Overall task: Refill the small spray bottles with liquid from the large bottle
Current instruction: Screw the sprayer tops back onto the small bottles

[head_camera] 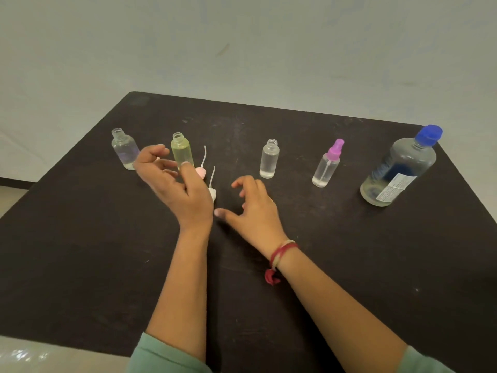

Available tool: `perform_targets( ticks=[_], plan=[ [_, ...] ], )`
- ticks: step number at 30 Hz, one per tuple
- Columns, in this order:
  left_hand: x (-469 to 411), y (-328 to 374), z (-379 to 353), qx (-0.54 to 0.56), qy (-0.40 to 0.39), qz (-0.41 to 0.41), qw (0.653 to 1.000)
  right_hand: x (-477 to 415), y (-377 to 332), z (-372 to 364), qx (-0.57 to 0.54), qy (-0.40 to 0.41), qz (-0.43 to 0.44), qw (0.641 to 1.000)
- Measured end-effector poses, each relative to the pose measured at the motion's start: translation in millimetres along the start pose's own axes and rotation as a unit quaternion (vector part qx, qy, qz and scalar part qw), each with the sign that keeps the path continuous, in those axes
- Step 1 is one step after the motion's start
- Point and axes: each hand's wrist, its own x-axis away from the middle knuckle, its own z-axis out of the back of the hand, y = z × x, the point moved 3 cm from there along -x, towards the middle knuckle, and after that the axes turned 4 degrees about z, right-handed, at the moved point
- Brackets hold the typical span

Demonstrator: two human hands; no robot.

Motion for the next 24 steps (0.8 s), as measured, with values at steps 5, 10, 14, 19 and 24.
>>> perform_targets(
  ticks=[5, 10, 14, 19, 24],
  plan=[
    [-3.2, -7.0, 0.1, -0.015, 0.0, -0.003, 1.0, -10.0, -21.2, -21.1, 0.114, 0.014, 0.0, 0.993],
    [1.1, -14.3, 0.2, -0.048, -0.028, 0.005, 0.998, -10.8, -31.9, -36.0, 0.198, 0.08, 0.032, 0.976],
    [3.0, -19.8, -1.3, -0.064, -0.024, 0.026, 0.997, -7.7, -26.8, -26.5, 0.171, 0.074, 0.026, 0.982],
    [21.5, -19.5, -18.0, -0.087, -0.096, 0.01, 0.992, 6.1, -1.1, 15.2, 0.033, 0.117, -0.037, 0.992],
    [48.0, -24.0, -43.7, -0.101, -0.228, 0.064, 0.966, 28.5, 33.8, 41.9, -0.244, 0.19, -0.095, 0.946]
  ],
)
